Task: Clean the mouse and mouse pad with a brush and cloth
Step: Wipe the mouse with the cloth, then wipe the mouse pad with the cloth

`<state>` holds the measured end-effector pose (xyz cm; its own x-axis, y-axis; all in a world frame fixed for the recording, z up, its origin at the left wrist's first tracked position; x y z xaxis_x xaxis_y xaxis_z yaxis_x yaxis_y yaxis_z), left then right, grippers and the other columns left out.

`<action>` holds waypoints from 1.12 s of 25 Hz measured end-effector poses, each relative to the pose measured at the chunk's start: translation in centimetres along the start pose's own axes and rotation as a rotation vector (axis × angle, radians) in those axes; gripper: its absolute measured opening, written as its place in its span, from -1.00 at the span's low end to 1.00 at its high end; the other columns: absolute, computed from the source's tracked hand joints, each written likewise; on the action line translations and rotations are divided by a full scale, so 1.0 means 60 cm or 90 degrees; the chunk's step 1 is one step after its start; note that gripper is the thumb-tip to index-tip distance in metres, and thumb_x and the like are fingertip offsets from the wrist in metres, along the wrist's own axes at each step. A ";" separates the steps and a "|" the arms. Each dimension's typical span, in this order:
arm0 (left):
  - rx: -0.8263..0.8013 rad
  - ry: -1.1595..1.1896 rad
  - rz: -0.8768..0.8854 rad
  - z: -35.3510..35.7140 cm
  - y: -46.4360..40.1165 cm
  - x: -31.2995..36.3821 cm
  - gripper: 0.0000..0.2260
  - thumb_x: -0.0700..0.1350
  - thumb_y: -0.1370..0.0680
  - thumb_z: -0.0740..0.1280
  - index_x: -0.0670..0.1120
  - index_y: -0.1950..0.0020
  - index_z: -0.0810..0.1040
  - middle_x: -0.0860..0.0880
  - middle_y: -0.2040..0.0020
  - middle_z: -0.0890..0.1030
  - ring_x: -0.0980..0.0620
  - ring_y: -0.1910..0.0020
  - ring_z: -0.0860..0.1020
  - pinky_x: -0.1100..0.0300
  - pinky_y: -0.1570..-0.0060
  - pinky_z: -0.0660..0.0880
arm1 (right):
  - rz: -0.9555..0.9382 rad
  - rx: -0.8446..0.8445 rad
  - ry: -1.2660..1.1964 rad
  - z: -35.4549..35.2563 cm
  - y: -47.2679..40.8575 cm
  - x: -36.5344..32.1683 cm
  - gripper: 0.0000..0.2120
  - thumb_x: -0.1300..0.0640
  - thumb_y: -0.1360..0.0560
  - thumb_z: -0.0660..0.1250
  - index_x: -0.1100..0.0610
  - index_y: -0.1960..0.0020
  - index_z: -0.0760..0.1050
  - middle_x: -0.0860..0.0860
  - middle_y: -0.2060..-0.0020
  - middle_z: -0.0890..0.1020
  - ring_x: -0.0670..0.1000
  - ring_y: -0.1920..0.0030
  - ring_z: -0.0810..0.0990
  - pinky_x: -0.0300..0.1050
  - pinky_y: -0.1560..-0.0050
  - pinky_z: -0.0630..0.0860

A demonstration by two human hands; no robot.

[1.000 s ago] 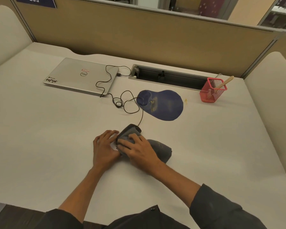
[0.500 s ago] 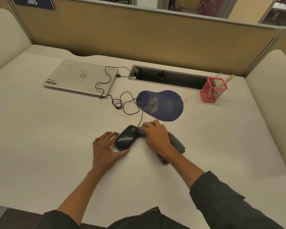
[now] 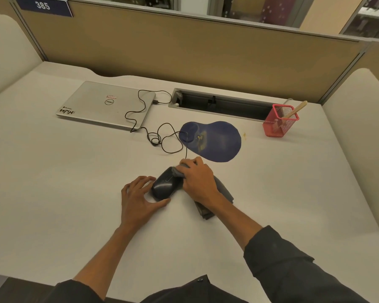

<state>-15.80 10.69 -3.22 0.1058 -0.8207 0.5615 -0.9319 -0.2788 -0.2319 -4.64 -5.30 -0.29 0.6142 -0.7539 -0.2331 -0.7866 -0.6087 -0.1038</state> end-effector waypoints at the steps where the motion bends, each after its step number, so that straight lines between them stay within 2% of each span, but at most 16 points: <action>1: 0.001 0.002 -0.002 -0.001 0.000 0.000 -0.41 0.39 -0.28 0.32 0.02 -0.13 0.61 0.12 -0.16 0.57 0.11 -0.25 0.42 0.13 -0.23 0.19 | 0.003 -0.003 -0.002 0.007 0.011 0.001 -0.59 0.18 -0.47 0.31 0.04 -0.31 0.43 0.02 -0.27 0.49 0.10 -0.17 0.39 -0.05 -0.04 0.40; 5: -0.001 -0.014 -0.007 -0.002 0.003 0.002 -0.41 0.40 -0.29 0.31 0.02 -0.12 0.61 0.13 -0.17 0.56 0.12 -0.27 0.42 0.09 -0.25 0.23 | 0.066 -0.001 -0.024 0.004 0.022 0.034 -0.60 0.16 -0.49 0.28 0.01 -0.32 0.42 -0.02 -0.29 0.45 0.08 -0.21 0.37 -0.07 -0.08 0.41; 8: -0.002 -0.008 -0.015 -0.003 0.002 0.004 -0.39 0.42 -0.28 0.32 0.02 -0.11 0.59 0.15 -0.18 0.54 0.12 -0.26 0.43 0.06 -0.27 0.26 | 0.131 0.100 -0.148 -0.020 0.025 0.061 -0.59 0.17 -0.48 0.27 0.02 -0.33 0.41 -0.01 -0.19 0.53 0.07 -0.11 0.47 -0.13 0.05 0.45; 11: 0.007 0.020 -0.033 -0.005 0.003 0.004 -0.27 0.49 -0.21 0.35 0.02 -0.18 0.57 0.14 -0.20 0.53 0.13 -0.24 0.44 0.11 -0.28 0.25 | 0.245 0.147 -0.273 -0.043 0.026 0.109 -0.58 0.13 -0.51 0.28 0.02 -0.36 0.38 0.03 -0.16 0.58 0.08 -0.08 0.54 -0.06 -0.05 0.51; 13: 0.018 0.033 -0.047 -0.006 -0.009 0.004 -0.21 0.50 -0.23 0.31 -0.02 -0.26 0.53 0.07 -0.27 0.52 0.09 -0.30 0.42 0.14 -0.30 0.21 | 0.270 0.154 -0.313 -0.055 0.015 0.139 -0.67 0.08 -0.53 0.28 0.03 -0.29 0.44 0.03 -0.12 0.61 0.08 -0.04 0.58 -0.11 -0.02 0.51; 16: 0.058 0.035 -0.014 -0.009 -0.069 0.028 -0.34 0.39 -0.36 0.29 -0.07 -0.23 0.55 0.00 -0.28 0.53 0.01 -0.31 0.43 0.10 -0.29 0.25 | 0.284 0.150 -0.330 -0.067 -0.015 0.178 -0.74 0.03 -0.57 0.25 0.03 -0.22 0.52 0.04 -0.10 0.63 0.09 -0.03 0.59 -0.22 0.03 0.43; 20: 0.082 0.010 0.122 0.003 -0.188 0.086 -0.62 0.14 -0.43 0.41 -0.09 -0.10 0.61 -0.02 -0.22 0.57 -0.03 -0.26 0.48 0.00 -0.25 0.32 | 0.289 0.136 -0.295 -0.067 -0.088 0.213 -0.67 -0.01 -0.60 0.18 0.07 -0.30 0.46 0.07 -0.19 0.59 0.11 -0.12 0.56 -0.19 -0.06 0.38; 22: 0.042 -0.033 0.174 0.021 -0.246 0.107 -0.61 0.14 -0.46 0.37 -0.09 -0.15 0.59 -0.05 -0.25 0.55 -0.05 -0.28 0.45 -0.05 -0.30 0.29 | 0.275 0.140 -0.264 -0.066 -0.133 0.225 -0.67 -0.01 -0.59 0.19 0.06 -0.30 0.46 0.07 -0.19 0.58 0.10 -0.13 0.56 -0.16 -0.11 0.41; 24: -0.038 -0.100 0.195 0.044 -0.303 0.120 -0.58 0.16 -0.51 0.32 -0.08 -0.25 0.54 -0.08 -0.35 0.48 -0.08 -0.38 0.37 -0.10 -0.40 0.18 | 0.241 0.103 -0.221 -0.052 -0.164 0.234 -0.64 -0.05 -0.58 0.20 0.06 -0.32 0.44 0.06 -0.24 0.54 0.10 -0.21 0.51 -0.07 -0.22 0.42; 26: -0.141 -0.190 0.213 0.068 -0.356 0.123 -0.53 0.17 -0.54 0.27 -0.05 -0.36 0.45 -0.06 -0.45 0.36 -0.07 -0.47 0.22 -0.12 -0.46 0.03 | 0.194 0.024 -0.115 -0.023 -0.170 0.236 -0.55 -0.13 -0.57 0.16 0.02 -0.40 0.34 0.06 -0.38 0.40 0.13 -0.37 0.33 0.06 -0.32 0.34; 28: -0.262 -0.270 0.244 0.088 -0.392 0.118 -0.46 0.19 -0.52 0.27 -0.02 -0.43 0.35 -0.04 -0.50 0.28 -0.05 -0.51 0.13 -0.12 -0.48 -0.04 | 0.156 -0.004 -0.004 0.002 -0.161 0.237 -0.52 -0.17 -0.57 0.10 -0.03 -0.44 0.25 0.06 -0.45 0.28 0.13 -0.43 0.21 0.12 -0.34 0.28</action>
<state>8.73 8.83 2.01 -0.2085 -0.9702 0.1231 -0.9772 0.2120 0.0155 11.67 -10.12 -2.73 0.4042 -0.8780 -0.2564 -0.9118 -0.4089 -0.0372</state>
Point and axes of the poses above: each hand's wrist, its own y-axis away from the middle knuckle, its own z-axis out of the palm, x = y × z, the point moved 2 cm from there along -y, towards the middle knuckle
